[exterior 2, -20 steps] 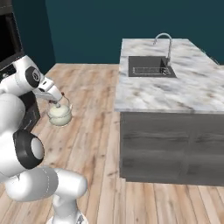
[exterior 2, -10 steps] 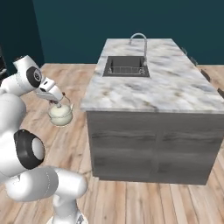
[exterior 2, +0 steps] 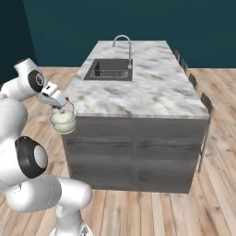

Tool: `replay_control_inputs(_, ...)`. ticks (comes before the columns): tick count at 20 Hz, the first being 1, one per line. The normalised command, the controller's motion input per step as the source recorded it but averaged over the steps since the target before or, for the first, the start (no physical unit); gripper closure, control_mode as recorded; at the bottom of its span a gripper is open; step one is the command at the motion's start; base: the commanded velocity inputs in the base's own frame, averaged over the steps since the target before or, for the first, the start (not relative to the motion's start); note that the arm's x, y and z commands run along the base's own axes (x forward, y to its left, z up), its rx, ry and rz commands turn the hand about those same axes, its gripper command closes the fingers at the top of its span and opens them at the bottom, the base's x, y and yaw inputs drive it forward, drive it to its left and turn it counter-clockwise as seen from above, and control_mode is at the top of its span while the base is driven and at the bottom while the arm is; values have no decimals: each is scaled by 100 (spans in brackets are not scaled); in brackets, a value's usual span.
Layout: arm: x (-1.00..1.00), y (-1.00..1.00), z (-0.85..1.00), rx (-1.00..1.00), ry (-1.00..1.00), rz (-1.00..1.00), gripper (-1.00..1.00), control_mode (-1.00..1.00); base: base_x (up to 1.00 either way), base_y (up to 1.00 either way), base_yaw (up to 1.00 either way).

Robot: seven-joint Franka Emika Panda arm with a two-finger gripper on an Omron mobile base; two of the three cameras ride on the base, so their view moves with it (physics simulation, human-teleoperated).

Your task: The kettle is done boiling. Turn off the stove, then wait for 300 timesteps before moving the kettle to the dining table.

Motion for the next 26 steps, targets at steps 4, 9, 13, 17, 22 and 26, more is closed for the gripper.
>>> replay_control_inputs(4, 0, 0, 0, 0, 0, 0, 100, 100, 17, -74, 3)
replay_control_inputs(9, 0, 0, 0, 0, 0, 0, 100, 100, 21, -77, 5)
replay_control_inputs(13, 0, 0, 0, 0, 0, 0, 100, 100, 59, -61, 16)
replay_control_inputs(17, 0, 0, 0, 0, 0, 0, 100, 100, 51, -58, 21)
replay_control_inputs(22, 0, 0, 0, 0, 0, 0, 100, 100, 33, -62, 23)
replay_control_inputs(26, 0, 0, 0, 0, 0, 0, 100, 100, 31, -61, 24)
